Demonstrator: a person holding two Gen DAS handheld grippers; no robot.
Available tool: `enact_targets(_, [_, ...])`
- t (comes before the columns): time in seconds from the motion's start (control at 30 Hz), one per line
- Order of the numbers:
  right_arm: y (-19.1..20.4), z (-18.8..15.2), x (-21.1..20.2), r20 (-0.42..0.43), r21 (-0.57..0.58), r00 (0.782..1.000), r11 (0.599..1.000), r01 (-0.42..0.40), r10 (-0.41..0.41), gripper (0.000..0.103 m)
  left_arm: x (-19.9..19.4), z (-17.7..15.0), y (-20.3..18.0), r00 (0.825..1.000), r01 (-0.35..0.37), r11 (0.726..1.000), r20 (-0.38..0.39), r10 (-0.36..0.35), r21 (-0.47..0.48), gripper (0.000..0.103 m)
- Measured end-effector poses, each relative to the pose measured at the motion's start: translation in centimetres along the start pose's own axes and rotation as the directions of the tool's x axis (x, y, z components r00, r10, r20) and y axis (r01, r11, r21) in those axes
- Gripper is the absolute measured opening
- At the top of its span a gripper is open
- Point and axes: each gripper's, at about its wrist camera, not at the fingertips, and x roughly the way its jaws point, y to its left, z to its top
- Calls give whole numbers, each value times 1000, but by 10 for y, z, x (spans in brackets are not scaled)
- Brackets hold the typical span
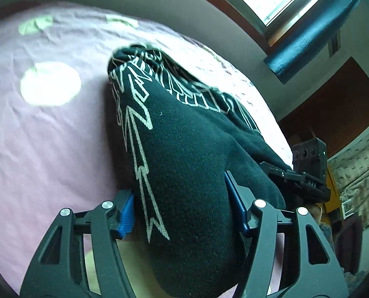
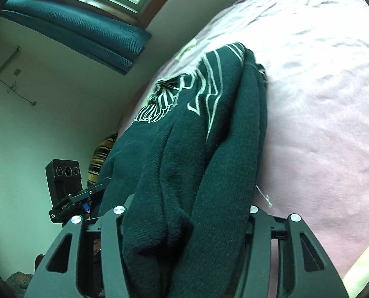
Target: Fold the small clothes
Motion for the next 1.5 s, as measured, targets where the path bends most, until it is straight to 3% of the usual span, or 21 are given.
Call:
enact_targets(0.27, [39,21,16,55,-82,998,996,-23,27,50,-37,21,8,995,-54,998,90,52,25,61])
enact_targets(0.37, [45,18,36,24,-98,999,994,-46,49,50,-53,13,19,989,-84,996,123,80,24,61])
enact_targets(0.43, [44,11,50,-6,-103,999,994,-47,47,50,-54,2,35,989,-99,995,105,99,-6,61])
enact_targets(0.57, [36,-7,76,-80,-97,997,995,-10,2,50,-38,-27,74,995,-94,992,24,96,-90,61])
enact_targets(0.7, [15,-13,78,-92,-31,995,999,-45,42,50,-35,-35,76,995,-67,995,74,73,-74,62])
enact_targets(1.23, [19,-18,79,-70,-65,996,996,-64,59,52,-34,-43,81,994,-36,996,104,44,-77,66])
enact_targets(1.37, [19,-16,77,-72,-66,994,994,-84,79,57,-40,-44,78,992,-46,997,117,53,-63,70])
enact_targets(1.5, [24,-12,63,-93,-72,995,997,-29,22,69,-63,-43,75,991,-15,999,134,20,-40,79])
